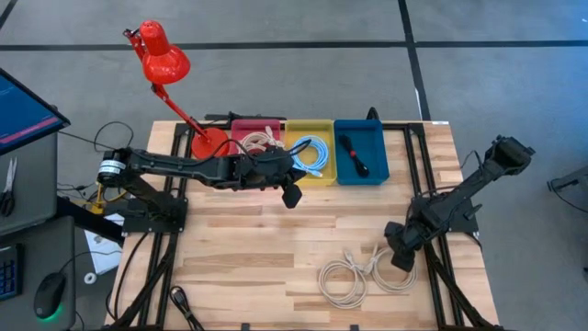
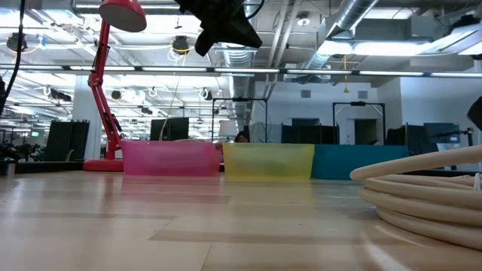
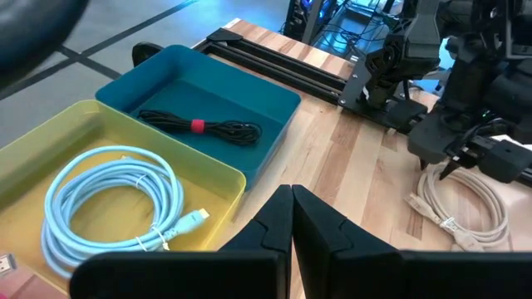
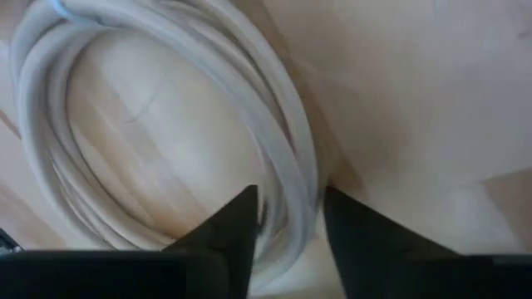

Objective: Pick & Place USB Port
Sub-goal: Put the right brown charger cable into the red bin

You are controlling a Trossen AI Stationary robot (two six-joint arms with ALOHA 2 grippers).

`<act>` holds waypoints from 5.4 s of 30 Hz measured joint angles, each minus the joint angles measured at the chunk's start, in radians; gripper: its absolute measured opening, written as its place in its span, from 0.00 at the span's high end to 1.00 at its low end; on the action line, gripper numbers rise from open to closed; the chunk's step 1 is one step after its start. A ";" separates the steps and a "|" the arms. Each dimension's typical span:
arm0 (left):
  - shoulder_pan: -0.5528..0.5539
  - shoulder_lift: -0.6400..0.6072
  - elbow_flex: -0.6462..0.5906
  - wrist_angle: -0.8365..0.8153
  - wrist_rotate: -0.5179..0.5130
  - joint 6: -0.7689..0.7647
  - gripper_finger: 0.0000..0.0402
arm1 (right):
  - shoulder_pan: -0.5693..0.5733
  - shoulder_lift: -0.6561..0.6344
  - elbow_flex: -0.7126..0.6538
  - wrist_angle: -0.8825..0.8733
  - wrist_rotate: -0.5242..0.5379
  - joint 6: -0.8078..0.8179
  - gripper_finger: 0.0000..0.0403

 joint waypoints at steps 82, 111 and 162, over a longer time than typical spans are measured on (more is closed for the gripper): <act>0.092 0.028 0.001 0.080 0.427 -0.487 0.57 | -0.632 0.091 0.531 0.361 0.588 -0.866 1.00; 0.161 0.050 -0.001 -0.176 0.184 -0.257 0.92 | -0.607 0.089 0.533 -0.169 0.242 -0.783 0.81; 0.562 -0.420 -0.777 0.202 0.270 -0.367 0.79 | -0.383 0.090 0.531 -0.390 0.352 -0.550 0.81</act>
